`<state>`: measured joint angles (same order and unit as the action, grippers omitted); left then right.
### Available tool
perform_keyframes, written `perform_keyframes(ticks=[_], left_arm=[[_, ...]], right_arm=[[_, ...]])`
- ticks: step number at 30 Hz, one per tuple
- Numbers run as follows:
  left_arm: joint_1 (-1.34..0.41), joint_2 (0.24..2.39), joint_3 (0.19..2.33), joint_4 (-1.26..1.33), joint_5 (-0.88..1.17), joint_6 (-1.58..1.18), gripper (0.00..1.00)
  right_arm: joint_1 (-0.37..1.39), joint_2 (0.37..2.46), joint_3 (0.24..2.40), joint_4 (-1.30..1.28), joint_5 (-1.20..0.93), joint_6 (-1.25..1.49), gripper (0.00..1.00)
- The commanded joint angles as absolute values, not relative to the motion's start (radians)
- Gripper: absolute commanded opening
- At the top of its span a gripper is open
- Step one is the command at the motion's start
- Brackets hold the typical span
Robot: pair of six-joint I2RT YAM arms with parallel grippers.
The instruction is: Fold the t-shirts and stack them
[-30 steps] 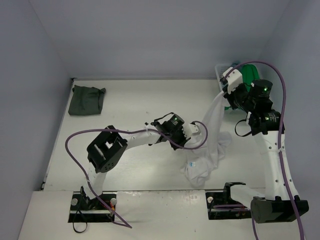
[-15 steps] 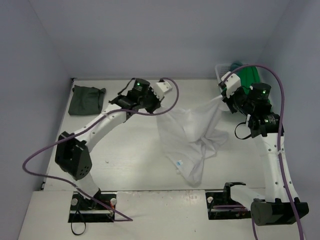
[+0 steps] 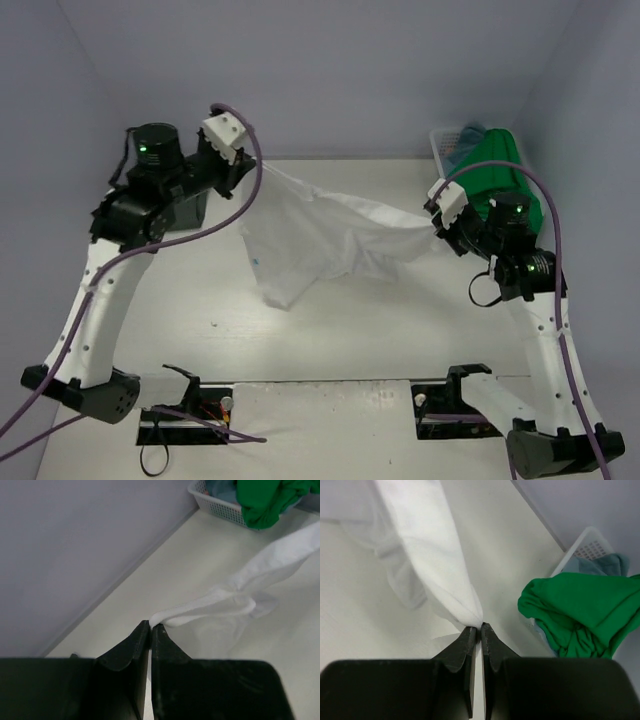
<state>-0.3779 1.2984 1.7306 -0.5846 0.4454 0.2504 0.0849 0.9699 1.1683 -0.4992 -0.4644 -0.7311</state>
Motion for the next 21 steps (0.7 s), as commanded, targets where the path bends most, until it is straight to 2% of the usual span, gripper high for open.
perform_keyframes(ticks=[1,10,21], left_arm=[[-0.315,1.214,1.856,-0.635,0.537,0.241,0.00],[-0.250,1.068,2.011,-0.741,0.640,0.178,0.00],[-0.189,0.982,2.082,-0.753,0.733,0.086,0.00]], right_arm=[[0.120,0.864,1.173,-0.469,-0.483,-0.749,0.00],[0.158,0.752,1.301,-0.463,-0.492,-0.678,0.00],[0.158,0.741,1.273,-0.463,-0.528,-0.699,0.00]])
